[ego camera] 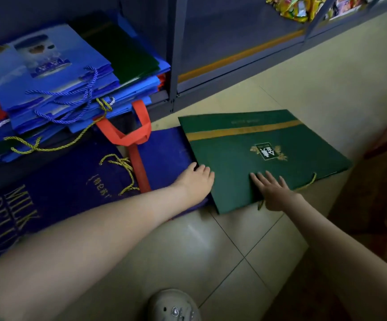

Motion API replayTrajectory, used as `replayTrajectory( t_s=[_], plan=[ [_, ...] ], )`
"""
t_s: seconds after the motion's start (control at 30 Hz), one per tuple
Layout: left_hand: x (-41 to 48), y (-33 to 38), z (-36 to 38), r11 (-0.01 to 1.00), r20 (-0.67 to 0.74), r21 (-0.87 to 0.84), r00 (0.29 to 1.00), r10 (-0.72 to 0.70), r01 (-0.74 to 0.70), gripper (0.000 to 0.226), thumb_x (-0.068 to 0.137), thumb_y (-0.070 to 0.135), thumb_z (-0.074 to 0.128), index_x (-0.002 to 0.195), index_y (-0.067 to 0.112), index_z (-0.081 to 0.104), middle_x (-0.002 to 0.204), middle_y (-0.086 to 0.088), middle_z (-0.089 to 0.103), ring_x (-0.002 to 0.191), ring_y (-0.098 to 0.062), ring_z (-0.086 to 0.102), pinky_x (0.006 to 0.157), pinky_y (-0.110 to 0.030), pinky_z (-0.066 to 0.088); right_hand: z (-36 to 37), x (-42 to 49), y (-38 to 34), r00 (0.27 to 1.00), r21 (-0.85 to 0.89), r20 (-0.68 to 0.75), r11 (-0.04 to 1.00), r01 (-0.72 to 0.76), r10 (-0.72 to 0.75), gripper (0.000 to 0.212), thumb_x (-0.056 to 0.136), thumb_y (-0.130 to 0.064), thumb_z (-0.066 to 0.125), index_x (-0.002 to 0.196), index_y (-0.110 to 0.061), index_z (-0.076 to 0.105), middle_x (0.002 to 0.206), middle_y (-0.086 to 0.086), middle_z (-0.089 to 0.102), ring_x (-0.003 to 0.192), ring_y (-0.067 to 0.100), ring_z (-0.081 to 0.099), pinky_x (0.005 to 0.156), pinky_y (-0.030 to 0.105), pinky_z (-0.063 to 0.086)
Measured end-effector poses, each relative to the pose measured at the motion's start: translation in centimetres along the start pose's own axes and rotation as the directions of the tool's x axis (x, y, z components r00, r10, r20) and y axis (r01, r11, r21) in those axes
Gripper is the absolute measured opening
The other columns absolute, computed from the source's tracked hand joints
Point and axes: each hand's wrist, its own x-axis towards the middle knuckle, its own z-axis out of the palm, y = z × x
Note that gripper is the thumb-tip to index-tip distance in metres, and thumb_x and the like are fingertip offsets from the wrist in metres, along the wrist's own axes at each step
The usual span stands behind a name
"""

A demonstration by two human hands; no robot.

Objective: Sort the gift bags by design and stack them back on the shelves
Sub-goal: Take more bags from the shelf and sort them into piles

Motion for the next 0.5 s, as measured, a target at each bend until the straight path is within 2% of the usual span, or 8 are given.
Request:
replayTrajectory(
  t_s=[0.03,0.07,0.17,0.23,0.3,0.37,0.5],
  plan=[
    [0.4,0.4,0.6,0.998,0.065,-0.060,0.998,0.012,-0.008,0.054,0.101,0.010,0.028,0.150,-0.001,0.007,0.156,-0.019,0.015,0.143,-0.030,0.017,0.116,-0.044,0.015,0.3,0.5,-0.4,0.998,0.017,0.065,1.000,-0.005,0.004,0.084,0.092,-0.010,0.048,0.152,-0.018,-0.010,0.161,0.002,-0.007,0.147,0.026,-0.010,0.117,0.050,0.002],
    [0.7,0.7,1.2,0.995,0.125,-0.099,0.992,0.027,-0.015,0.058,0.101,0.012,0.032,0.150,0.001,0.004,0.157,-0.017,0.011,0.144,-0.029,0.014,0.117,-0.044,0.013,0.2,1.0,-1.0,0.998,0.077,0.067,0.997,0.002,-0.007,0.080,0.092,-0.015,0.049,0.153,-0.015,-0.002,0.161,0.002,-0.002,0.147,0.025,-0.006,0.118,0.050,0.004],
    [1.2,1.5,2.9,0.987,0.206,-0.162,0.978,0.024,0.010,0.063,0.102,0.017,0.032,0.151,0.005,-0.006,0.159,-0.013,-0.002,0.146,-0.029,0.007,0.117,-0.047,0.010,-0.6,2.3,-4.2,0.987,0.328,-0.162,0.942,0.070,-0.017,0.072,0.090,-0.028,0.052,0.152,-0.017,0.017,0.159,0.004,0.016,0.147,0.023,0.007,0.118,0.043,0.013],
    [1.3,1.5,3.9,0.977,0.201,-0.200,0.979,-0.036,0.077,0.069,0.102,0.021,0.034,0.149,0.009,-0.015,0.159,-0.008,-0.013,0.146,-0.031,0.002,0.116,-0.050,0.009,-1.1,2.6,-7.0,0.966,0.456,-0.258,0.879,0.139,-0.018,0.079,0.089,-0.044,0.055,0.153,-0.025,0.012,0.160,0.003,0.011,0.147,0.024,0.005,0.118,0.046,0.011],
    [1.1,1.3,4.7,0.959,0.179,-0.236,0.977,-0.114,0.156,0.081,0.100,0.031,0.041,0.148,0.014,-0.021,0.157,-0.006,-0.023,0.146,-0.034,-0.005,0.115,-0.054,0.009,-1.3,2.8,-9.7,0.968,0.480,-0.249,0.863,0.159,-0.040,0.090,0.087,-0.055,0.055,0.152,-0.034,-0.003,0.161,0.001,-0.004,0.147,0.025,-0.007,0.114,0.055,0.004],
    [0.7,0.9,5.4,0.929,0.177,-0.287,0.966,-0.187,0.233,0.094,0.094,0.044,0.049,0.147,0.018,-0.025,0.154,-0.006,-0.029,0.145,-0.034,-0.010,0.114,-0.056,0.008,-1.0,3.3,-11.3,0.976,0.459,-0.216,0.880,0.123,-0.023,0.094,0.088,-0.048,0.056,0.150,-0.037,-0.014,0.160,0.003,-0.015,0.146,0.029,-0.014,0.112,0.062,0.003],
    [0.0,0.2,6.9,0.915,0.208,-0.323,0.961,-0.180,0.241,0.110,0.084,0.061,0.054,0.143,0.024,-0.031,0.151,-0.005,-0.035,0.144,-0.034,-0.017,0.112,-0.061,0.005,0.1,3.4,-10.8,0.977,0.477,-0.206,0.877,0.058,0.047,0.094,0.086,-0.010,0.047,0.149,-0.033,-0.018,0.159,0.007,-0.017,0.145,0.033,-0.015,0.110,0.066,0.004]
  ],
)
